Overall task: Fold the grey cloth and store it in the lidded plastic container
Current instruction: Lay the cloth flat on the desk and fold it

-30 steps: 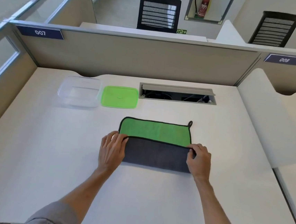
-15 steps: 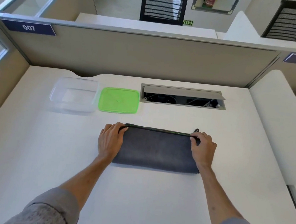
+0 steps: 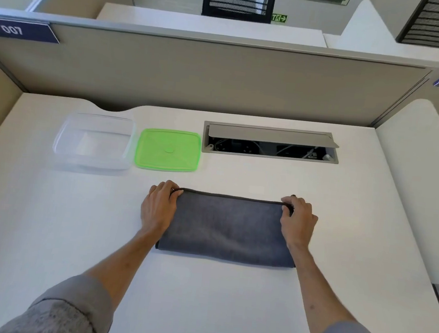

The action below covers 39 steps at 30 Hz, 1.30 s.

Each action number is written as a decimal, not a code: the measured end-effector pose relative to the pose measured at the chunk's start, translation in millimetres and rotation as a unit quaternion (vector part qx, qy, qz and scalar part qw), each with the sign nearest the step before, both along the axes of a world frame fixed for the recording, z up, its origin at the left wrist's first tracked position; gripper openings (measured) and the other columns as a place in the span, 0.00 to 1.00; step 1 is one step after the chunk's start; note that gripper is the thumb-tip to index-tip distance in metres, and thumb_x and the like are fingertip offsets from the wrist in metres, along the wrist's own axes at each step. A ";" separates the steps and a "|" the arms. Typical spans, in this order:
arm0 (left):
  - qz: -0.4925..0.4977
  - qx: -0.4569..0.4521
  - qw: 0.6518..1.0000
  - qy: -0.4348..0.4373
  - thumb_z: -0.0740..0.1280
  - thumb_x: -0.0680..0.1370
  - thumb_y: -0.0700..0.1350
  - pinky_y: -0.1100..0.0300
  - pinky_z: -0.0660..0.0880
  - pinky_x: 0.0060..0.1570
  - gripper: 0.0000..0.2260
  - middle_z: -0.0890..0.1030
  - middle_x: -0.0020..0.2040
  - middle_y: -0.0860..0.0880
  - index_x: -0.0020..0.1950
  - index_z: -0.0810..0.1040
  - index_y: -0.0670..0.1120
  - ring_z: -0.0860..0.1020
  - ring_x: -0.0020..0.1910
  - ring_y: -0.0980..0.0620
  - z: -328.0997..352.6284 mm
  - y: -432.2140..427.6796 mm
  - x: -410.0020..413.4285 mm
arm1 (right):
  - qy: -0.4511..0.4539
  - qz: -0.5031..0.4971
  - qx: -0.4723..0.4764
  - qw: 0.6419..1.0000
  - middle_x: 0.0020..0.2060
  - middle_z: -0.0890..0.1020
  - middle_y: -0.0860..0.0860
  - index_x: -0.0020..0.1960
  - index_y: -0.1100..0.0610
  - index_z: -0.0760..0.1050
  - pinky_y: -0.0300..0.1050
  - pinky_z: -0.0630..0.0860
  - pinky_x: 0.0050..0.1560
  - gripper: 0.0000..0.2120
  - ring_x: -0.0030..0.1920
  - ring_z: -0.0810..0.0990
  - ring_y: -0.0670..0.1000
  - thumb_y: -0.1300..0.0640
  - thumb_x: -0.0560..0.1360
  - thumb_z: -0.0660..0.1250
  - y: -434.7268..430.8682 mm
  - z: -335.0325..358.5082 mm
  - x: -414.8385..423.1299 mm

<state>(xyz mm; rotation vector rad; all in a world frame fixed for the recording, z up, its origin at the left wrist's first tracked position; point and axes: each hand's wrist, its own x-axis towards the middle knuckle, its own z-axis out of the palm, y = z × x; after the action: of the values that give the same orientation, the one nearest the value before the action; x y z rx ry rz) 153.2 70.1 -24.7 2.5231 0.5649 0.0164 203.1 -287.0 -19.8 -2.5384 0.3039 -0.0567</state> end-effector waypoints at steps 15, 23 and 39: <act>-0.111 0.129 0.984 -0.057 0.63 0.89 0.50 0.43 0.74 0.75 0.16 0.76 0.78 0.47 0.76 0.77 0.49 0.75 0.79 0.42 -17.6 -51.4 -40.4 | -0.066 0.091 -0.090 0.990 0.81 0.73 0.51 0.80 0.54 0.72 0.59 0.68 0.80 0.23 0.81 0.71 0.53 0.56 0.86 0.65 34.5 -25.5 -76.9; -0.215 0.174 0.960 -0.026 0.56 0.90 0.57 0.44 0.59 0.88 0.29 0.53 0.91 0.50 0.90 0.54 0.52 0.56 0.90 0.48 -48.0 -47.0 -87.6 | 0.056 0.111 -0.187 0.974 0.89 0.53 0.51 0.89 0.53 0.51 0.62 0.53 0.88 0.32 0.89 0.53 0.51 0.43 0.87 0.42 26.5 -33.4 -101.9; -0.285 0.177 0.942 -0.034 0.51 0.91 0.57 0.45 0.57 0.88 0.28 0.51 0.91 0.53 0.90 0.51 0.53 0.51 0.91 0.51 -37.2 -56.4 -109.2 | 0.142 -0.213 -0.011 0.967 0.62 0.82 0.63 0.70 0.58 0.73 0.64 0.73 0.64 0.26 0.63 0.78 0.67 0.44 0.79 0.72 6.1 -4.3 -130.2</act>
<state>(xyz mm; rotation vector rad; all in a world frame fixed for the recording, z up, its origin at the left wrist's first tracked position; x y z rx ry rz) 44.0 13.8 -62.0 2.9298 -0.2353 -0.0087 72.9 -280.9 -24.1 -2.4567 0.9630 0.1417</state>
